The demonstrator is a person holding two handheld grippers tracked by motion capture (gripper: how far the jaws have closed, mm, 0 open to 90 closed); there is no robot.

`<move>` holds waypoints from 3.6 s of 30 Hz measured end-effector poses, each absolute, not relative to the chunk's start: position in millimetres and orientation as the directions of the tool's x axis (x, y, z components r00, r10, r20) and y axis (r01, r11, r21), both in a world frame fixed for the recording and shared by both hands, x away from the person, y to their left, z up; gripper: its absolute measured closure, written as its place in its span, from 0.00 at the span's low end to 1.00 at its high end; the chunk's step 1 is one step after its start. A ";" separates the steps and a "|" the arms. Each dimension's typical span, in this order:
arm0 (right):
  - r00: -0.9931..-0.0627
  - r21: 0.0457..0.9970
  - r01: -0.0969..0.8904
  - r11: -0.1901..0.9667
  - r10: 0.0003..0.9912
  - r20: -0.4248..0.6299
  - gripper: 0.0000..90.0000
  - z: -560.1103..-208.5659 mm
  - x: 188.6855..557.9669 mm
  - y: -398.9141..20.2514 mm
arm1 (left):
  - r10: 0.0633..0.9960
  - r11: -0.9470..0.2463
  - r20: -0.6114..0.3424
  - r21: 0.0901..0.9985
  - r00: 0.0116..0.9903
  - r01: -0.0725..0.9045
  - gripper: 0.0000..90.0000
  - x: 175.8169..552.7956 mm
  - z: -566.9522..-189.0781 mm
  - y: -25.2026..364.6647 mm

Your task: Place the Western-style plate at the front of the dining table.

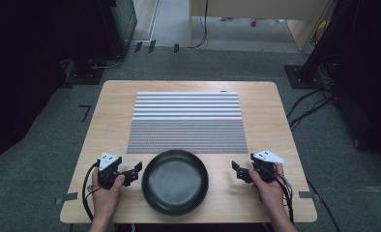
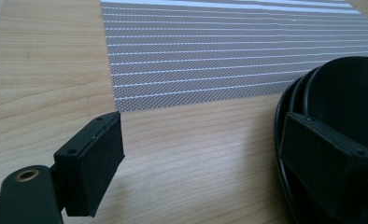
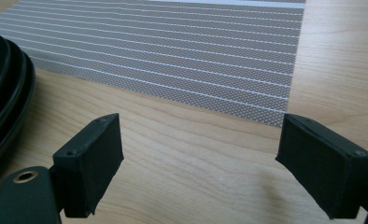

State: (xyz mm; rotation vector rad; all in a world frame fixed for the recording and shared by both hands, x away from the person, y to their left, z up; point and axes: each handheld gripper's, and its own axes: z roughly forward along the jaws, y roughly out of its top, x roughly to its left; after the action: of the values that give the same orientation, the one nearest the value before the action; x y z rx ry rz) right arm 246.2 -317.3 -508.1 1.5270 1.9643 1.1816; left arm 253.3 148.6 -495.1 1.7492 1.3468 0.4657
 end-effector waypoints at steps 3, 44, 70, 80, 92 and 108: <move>-0.348 0.798 0.600 0.056 0.916 0.197 0.15 -508.3 244.8 -310.7 | 0.905 -0.060 -0.202 0.811 0.374 0.582 0.15 251.6 -493.1 144.2; -0.441 0.814 0.578 0.059 0.862 0.251 0.23 -505.6 229.7 -253.8 | 0.813 -0.143 -0.246 0.794 0.528 0.591 0.51 241.3 -493.7 107.4; -0.511 0.784 0.620 -0.042 0.736 0.444 0.78 -505.4 220.8 -242.8 | 0.809 -0.129 -0.268 0.788 0.524 0.602 0.63 244.3 -497.2 113.2; -0.512 0.755 0.654 -0.045 0.709 0.486 0.89 -505.9 219.2 -242.2 | 0.812 -0.130 -0.262 0.790 0.521 0.600 0.64 244.0 -497.3 112.9; -0.451 0.734 0.665 -0.136 0.711 0.540 0.92 -509.9 216.6 -239.5 | 0.812 -0.131 -0.259 0.792 0.522 0.597 0.69 244.1 -497.8 114.1; -0.388 0.737 0.646 -0.198 0.747 0.540 0.95 -510.8 222.4 -227.0 | 0.802 -0.088 -0.312 0.781 0.509 0.618 0.69 245.7 -498.6 118.9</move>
State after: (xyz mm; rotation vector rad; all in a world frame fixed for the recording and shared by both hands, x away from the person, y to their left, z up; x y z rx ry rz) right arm 222.4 -227.0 -510.8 1.6825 1.9278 1.6571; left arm 245.7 118.9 -498.6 1.7926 1.1907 0.2406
